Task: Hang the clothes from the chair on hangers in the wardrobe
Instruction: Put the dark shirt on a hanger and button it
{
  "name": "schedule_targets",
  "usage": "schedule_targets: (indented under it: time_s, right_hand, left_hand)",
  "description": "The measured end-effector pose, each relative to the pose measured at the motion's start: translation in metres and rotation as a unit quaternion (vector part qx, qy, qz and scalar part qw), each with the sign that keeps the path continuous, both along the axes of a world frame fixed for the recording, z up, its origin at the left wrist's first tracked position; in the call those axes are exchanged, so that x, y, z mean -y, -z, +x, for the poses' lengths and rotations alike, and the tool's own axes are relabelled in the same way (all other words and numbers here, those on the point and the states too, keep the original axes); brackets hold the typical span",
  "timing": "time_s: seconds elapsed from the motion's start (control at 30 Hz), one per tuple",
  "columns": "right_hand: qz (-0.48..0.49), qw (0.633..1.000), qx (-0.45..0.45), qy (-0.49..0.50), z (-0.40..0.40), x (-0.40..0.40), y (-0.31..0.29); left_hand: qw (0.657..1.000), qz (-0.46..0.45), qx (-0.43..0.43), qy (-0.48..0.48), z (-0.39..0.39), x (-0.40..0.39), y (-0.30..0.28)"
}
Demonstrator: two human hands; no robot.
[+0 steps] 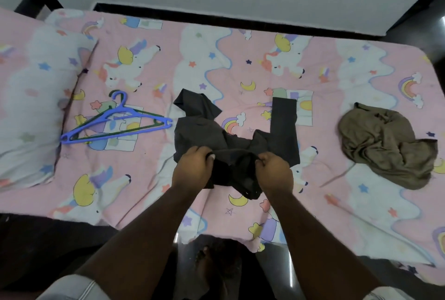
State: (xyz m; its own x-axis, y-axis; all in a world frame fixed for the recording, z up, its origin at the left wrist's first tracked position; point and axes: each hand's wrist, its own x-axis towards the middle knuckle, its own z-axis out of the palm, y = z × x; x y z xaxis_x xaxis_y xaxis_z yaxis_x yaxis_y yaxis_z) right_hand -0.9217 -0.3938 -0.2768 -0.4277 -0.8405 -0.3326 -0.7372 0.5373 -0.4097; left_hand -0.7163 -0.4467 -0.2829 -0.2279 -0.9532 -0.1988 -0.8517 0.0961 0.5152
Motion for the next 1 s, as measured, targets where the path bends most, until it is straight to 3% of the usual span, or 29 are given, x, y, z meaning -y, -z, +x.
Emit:
schedule_targets:
  time_s: [0.23,0.5,0.67,0.77,0.9,1.0]
  right_hand:
    - [-0.124,0.992,-0.037,0.008,-0.007,0.022,-0.108]
    - [-0.212,0.977,-0.009,0.006,-0.008,0.042,-0.226]
    - [-0.215,0.976,0.027,0.002,-0.010,0.042,-0.267]
    - [-0.199,0.974,0.108,-0.016,-0.011,0.039,-0.280]
    - [-0.196,0.940,0.270,-0.067,-0.013,0.028,-0.284]
    - [-0.204,0.929,0.280,-0.132,-0.013,0.025,-0.279]
  left_hand:
    - [0.994,-0.032,-0.106,-0.026,0.001,0.023,-0.098]
    - [0.978,-0.089,-0.185,-0.045,-0.001,0.043,-0.224]
    - [0.990,-0.062,-0.128,0.021,0.012,0.047,-0.265]
    - [0.987,-0.090,-0.131,0.027,0.016,0.044,-0.285]
    - [0.974,-0.132,-0.180,0.028,0.017,0.037,-0.306]
    - [0.966,-0.136,-0.213,0.053,0.019,0.037,-0.317]
